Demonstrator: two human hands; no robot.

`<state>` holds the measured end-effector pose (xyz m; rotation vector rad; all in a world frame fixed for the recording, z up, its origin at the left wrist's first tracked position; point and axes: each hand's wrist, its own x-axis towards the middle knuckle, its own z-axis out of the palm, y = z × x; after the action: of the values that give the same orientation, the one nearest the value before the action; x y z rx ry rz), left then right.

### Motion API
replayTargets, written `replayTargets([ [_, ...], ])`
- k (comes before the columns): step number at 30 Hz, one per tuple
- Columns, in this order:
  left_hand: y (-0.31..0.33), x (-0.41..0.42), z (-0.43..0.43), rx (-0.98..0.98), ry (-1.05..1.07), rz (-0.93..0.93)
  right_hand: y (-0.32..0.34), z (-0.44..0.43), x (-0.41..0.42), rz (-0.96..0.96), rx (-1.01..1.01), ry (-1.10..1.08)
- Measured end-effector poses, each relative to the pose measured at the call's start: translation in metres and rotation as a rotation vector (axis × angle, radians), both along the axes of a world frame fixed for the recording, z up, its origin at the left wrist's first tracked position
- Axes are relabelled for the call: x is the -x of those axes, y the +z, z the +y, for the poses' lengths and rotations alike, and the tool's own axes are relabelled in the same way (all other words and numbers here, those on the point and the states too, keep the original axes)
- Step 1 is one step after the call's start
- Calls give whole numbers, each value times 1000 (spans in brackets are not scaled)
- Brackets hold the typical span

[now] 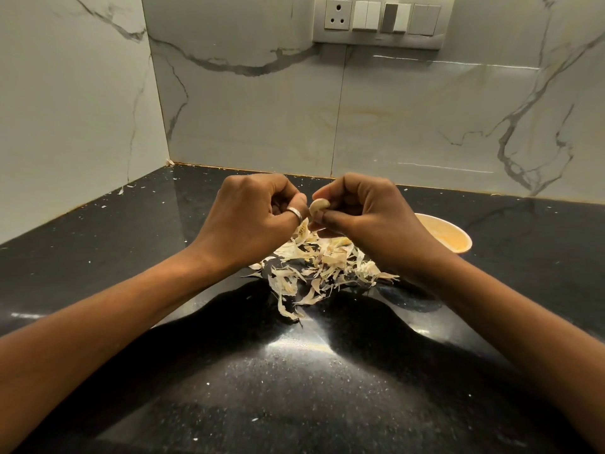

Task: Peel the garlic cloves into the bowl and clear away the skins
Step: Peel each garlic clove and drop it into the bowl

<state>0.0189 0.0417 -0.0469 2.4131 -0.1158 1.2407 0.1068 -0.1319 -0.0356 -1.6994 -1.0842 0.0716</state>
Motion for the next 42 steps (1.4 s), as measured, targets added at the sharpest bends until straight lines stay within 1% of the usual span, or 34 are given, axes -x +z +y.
replayTargets([
  [3, 1, 0, -1, -14, -59, -22, 3, -1, 2, 100, -13, 30],
  [10, 0, -3, 1, -27, -113, -47, 6, -3, 3, 140, 17, 65],
  [20, 2, -1, 2, 47, -169, -8, 5, -3, 0, 109, 19, 83],
  [26, 1, -1, 4, 54, -195, 4, 5, -4, -3, 95, 66, 107],
  [34, 1, -2, 5, 59, -205, 7, 5, -5, -4, 94, 74, 90],
  [42, 1, -2, 5, 151, -260, 83, 5, -5, -4, 123, 88, 105],
])
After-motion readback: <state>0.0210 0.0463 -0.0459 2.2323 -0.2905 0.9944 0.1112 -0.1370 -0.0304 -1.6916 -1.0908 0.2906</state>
